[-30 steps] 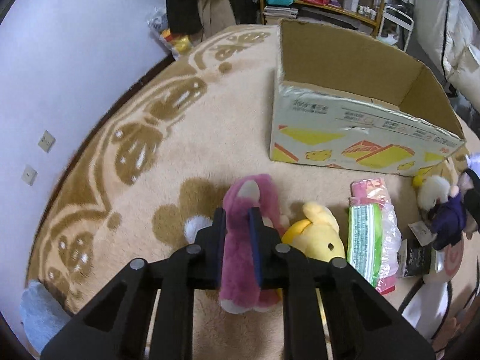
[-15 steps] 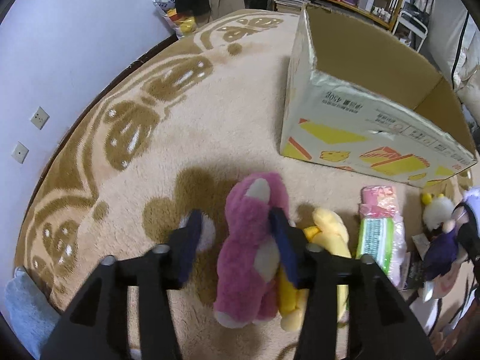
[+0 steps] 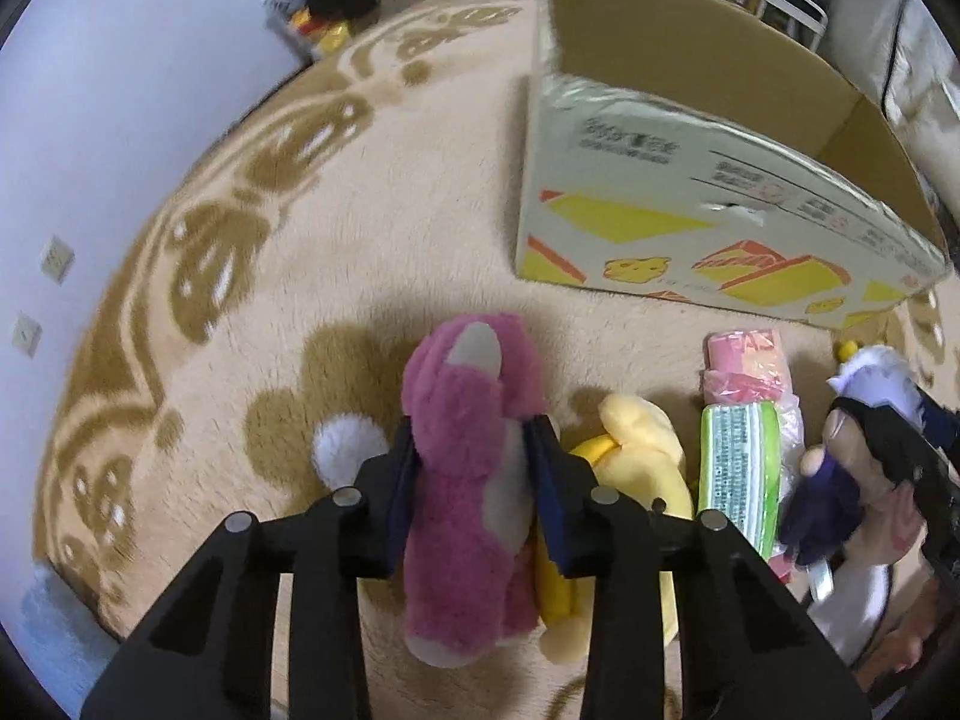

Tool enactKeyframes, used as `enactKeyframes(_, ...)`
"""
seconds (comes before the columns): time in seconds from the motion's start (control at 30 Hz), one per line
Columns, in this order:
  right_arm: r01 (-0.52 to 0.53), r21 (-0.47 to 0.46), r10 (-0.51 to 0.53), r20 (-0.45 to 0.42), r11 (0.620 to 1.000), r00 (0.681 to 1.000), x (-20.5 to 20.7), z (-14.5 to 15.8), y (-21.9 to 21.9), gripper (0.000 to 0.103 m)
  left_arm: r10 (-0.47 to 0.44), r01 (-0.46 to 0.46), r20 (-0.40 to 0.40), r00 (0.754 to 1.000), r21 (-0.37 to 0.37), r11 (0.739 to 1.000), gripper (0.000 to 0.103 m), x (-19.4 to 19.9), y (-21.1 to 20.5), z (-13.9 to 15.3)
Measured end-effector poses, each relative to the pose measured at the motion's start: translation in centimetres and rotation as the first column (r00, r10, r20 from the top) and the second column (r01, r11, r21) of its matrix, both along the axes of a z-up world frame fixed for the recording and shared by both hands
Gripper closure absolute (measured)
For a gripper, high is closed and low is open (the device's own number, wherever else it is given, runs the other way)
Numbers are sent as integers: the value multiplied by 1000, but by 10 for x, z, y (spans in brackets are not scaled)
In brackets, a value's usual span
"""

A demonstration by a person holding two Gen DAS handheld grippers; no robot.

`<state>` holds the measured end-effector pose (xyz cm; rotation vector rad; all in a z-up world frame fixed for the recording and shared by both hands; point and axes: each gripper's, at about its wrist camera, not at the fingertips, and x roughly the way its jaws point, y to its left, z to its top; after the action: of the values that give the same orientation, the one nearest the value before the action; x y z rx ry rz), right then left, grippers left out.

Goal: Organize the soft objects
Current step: 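Lift the doll with the right gripper while the left lifts the pink plush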

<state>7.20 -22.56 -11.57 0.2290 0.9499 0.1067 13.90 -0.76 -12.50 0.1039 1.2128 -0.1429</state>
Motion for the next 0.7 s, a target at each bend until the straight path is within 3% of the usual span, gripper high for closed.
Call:
enactKeyframes(0.13,3,-10,-3,43,1000,999,-4,10,2,51,-26,22,63,998,61,998,70,-4,-6,8)
enactKeyframes(0.23,32,-2,-32,82,999,996,-8,21,-4,62,13,-17,84,996,42,999,70,-3,2,13)
enactKeyframes(0.4,53,-3,-53,110,999,993,-12,31,-11,68,60,-68,133,989,61,996,70,-6,14,24)
enactKeyframes(0.6,83,-14,-80,151,996,985,-20,44,-13,68,51,-71,216,975,86,994,70,-17,13,46)
enactKeyframes(0.7,88,29,-93,197,996,976,-29,58,-19,68,38,-59,248,968,76,995,70,-26,13,61)
